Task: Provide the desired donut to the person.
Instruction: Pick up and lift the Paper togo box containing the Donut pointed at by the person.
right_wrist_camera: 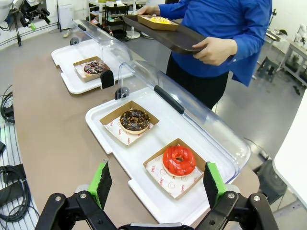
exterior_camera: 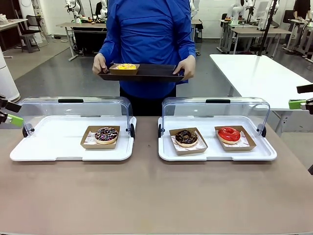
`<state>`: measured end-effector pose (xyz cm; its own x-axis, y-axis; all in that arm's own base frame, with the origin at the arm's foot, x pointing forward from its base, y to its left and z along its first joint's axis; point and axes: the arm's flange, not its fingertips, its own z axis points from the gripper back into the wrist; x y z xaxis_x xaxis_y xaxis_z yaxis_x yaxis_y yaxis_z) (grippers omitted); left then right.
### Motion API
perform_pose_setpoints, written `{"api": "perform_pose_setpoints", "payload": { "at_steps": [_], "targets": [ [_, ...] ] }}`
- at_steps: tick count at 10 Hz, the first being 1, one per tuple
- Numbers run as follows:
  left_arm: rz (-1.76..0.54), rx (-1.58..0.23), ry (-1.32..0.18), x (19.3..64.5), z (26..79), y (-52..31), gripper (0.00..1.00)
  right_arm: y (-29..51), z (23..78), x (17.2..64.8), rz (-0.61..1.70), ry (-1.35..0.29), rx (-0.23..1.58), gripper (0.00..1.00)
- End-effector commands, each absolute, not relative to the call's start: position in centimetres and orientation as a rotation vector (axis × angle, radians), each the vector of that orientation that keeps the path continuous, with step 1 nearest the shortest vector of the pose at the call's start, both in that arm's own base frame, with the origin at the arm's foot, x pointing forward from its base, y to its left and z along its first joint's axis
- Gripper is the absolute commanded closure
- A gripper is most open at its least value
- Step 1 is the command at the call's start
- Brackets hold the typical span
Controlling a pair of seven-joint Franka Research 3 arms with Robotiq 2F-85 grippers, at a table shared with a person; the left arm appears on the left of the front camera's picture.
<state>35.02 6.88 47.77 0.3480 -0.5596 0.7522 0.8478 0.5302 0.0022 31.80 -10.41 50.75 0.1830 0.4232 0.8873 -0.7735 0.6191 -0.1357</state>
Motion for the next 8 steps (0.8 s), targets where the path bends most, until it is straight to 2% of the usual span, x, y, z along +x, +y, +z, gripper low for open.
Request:
{"api": "perform_pose_setpoints", "payload": {
  "at_steps": [1, 8],
  "targets": [
    [-0.902, -0.410, -0.837, 34.8, 48.0, 7.5, 0.00, -10.3, 50.6, 32.3, 0.876, -1.124, 0.396, 0.00],
    [-0.856, -0.351, -0.905, 34.7, 49.6, 8.0, 0.00, -10.3, 50.6, 32.3, 0.876, -1.124, 0.396, 0.00]
  ]
}}
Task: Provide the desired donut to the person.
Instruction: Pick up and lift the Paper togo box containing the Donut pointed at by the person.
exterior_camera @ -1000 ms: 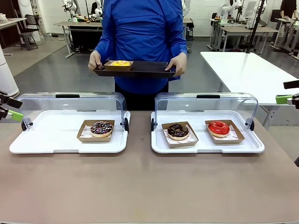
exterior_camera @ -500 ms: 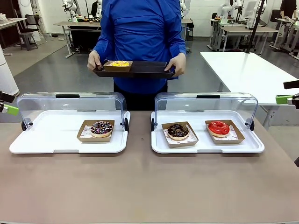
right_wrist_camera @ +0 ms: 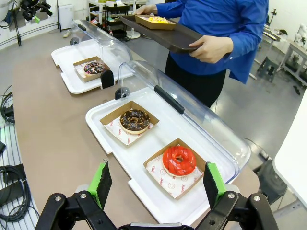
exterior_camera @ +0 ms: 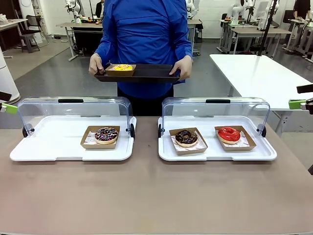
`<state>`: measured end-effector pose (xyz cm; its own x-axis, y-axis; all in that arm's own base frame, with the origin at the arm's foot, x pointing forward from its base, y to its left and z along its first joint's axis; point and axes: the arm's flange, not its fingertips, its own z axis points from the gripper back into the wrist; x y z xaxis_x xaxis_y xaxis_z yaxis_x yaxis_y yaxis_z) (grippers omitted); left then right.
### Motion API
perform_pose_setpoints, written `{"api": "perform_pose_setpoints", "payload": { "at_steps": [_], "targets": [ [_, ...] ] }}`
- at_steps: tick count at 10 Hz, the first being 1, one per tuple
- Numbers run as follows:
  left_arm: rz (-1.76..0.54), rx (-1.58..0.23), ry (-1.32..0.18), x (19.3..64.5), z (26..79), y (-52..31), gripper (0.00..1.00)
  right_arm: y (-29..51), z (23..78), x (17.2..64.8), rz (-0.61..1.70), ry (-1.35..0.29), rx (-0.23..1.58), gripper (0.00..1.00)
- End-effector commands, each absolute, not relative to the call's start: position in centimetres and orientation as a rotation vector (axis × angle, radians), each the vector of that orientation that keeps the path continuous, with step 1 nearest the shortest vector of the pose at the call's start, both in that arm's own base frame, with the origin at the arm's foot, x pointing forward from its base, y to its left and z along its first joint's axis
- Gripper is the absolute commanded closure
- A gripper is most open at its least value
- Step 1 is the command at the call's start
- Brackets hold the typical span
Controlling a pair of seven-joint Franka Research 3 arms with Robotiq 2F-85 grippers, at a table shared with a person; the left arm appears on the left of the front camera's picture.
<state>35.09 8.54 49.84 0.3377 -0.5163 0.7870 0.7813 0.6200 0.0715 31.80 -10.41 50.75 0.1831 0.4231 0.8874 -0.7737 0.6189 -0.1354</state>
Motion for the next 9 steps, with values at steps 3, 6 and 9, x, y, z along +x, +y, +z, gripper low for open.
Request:
{"api": "perform_pose_setpoints", "payload": {
  "at_steps": [3, 6, 9],
  "targets": [
    [-0.884, -0.319, -0.939, 34.72, 49.79, 8.14, 0.00, -10.35, 50.55, 32.30, 0.876, -1.124, 0.396, 0.00],
    [-0.871, -0.318, -0.961, 34.96, 49.86, 7.98, 0.00, -10.35, 50.55, 32.30, 0.876, -1.124, 0.396, 0.00],
    [-0.872, -0.319, -0.908, 35.14, 50.58, 8.40, 0.00, -10.35, 50.55, 32.30, 0.876, -1.124, 0.396, 0.00]
  ]
}}
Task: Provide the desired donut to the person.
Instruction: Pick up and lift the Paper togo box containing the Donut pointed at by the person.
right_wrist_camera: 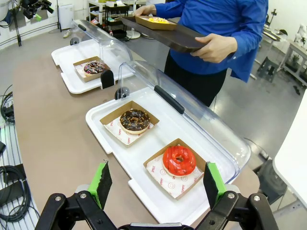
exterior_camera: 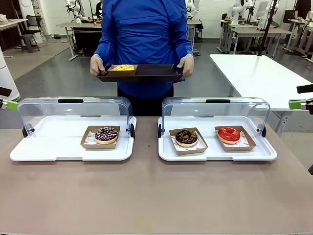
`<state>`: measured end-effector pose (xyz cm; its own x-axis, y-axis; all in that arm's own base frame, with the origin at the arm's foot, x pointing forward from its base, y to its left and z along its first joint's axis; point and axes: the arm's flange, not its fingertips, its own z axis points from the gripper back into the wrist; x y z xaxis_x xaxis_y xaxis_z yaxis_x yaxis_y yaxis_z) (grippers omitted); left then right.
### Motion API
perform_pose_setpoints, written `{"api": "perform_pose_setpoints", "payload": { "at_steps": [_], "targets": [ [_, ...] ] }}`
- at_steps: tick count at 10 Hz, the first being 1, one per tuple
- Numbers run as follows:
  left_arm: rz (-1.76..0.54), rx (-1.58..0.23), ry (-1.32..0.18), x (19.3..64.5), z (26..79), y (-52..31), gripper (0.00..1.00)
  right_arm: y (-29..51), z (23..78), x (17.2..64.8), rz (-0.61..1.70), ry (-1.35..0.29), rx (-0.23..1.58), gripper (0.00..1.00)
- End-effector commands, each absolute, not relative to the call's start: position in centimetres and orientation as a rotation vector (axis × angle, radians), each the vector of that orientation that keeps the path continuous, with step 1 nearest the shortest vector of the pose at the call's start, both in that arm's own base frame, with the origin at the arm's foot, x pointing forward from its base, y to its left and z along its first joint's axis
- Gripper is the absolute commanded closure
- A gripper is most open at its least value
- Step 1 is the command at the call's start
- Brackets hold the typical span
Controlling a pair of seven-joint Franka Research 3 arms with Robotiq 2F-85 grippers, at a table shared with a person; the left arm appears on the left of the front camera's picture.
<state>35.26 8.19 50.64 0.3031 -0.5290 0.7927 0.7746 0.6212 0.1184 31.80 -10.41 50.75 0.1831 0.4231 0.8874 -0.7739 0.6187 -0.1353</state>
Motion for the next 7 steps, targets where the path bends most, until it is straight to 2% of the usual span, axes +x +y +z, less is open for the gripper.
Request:
{"api": "perform_pose_setpoints", "payload": {
  "at_steps": [1, 7],
  "targets": [
    [-0.872, -0.319, -0.908, 35.14, 50.58, 8.40, 0.00, -10.35, 50.55, 32.30, 0.876, -1.124, 0.396, 0.00],
    [-0.872, -0.319, -0.908, 35.14, 50.58, 8.40, 0.00, -10.35, 50.55, 32.30, 0.876, -1.124, 0.396, 0.00]
  ]
}}
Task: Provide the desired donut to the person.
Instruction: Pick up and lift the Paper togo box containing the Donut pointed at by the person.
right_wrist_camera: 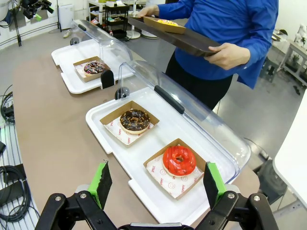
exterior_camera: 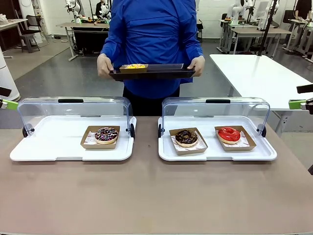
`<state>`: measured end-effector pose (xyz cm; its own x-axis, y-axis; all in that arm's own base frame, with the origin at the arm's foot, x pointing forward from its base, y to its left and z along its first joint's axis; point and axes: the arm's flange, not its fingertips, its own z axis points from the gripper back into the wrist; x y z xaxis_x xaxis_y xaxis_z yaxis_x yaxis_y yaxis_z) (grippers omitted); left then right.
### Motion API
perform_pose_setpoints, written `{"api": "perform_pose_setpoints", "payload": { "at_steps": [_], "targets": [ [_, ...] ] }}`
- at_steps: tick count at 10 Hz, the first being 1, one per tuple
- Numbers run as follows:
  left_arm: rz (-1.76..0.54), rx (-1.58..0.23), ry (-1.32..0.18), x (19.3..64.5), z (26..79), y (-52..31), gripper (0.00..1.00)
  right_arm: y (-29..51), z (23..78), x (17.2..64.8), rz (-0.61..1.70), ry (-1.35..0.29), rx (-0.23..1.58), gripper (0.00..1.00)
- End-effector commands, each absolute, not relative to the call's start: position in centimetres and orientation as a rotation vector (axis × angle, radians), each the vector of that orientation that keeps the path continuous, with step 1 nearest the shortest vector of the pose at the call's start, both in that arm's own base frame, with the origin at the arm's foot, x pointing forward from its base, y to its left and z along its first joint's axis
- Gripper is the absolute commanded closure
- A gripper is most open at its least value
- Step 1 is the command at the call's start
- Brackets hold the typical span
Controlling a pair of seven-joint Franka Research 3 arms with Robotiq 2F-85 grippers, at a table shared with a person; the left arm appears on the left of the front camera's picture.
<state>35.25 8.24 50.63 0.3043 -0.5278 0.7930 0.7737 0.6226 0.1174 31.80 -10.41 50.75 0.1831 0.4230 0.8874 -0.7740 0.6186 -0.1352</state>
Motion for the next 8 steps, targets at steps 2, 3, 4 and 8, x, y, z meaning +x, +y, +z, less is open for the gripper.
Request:
{"api": "perform_pose_setpoints", "payload": {
  "at_steps": [2, 3, 4, 8],
  "targets": [
    [-0.872, -0.319, -0.908, 35.14, 50.58, 8.40, 0.00, -10.35, 50.55, 32.30, 0.876, -1.124, 0.396, 0.00],
    [-0.872, -0.319, -0.908, 35.14, 50.58, 8.40, 0.00, -10.35, 50.55, 32.30, 0.876, -1.124, 0.396, 0.00],
    [-0.872, -0.319, -0.908, 35.14, 50.58, 8.40, 0.00, -10.35, 50.55, 32.30, 0.876, -1.124, 0.396, 0.00],
    [-0.872, -0.319, -0.908, 35.14, 50.58, 8.40, 0.00, -10.35, 50.55, 32.30, 0.876, -1.124, 0.396, 0.00]
  ]
}}
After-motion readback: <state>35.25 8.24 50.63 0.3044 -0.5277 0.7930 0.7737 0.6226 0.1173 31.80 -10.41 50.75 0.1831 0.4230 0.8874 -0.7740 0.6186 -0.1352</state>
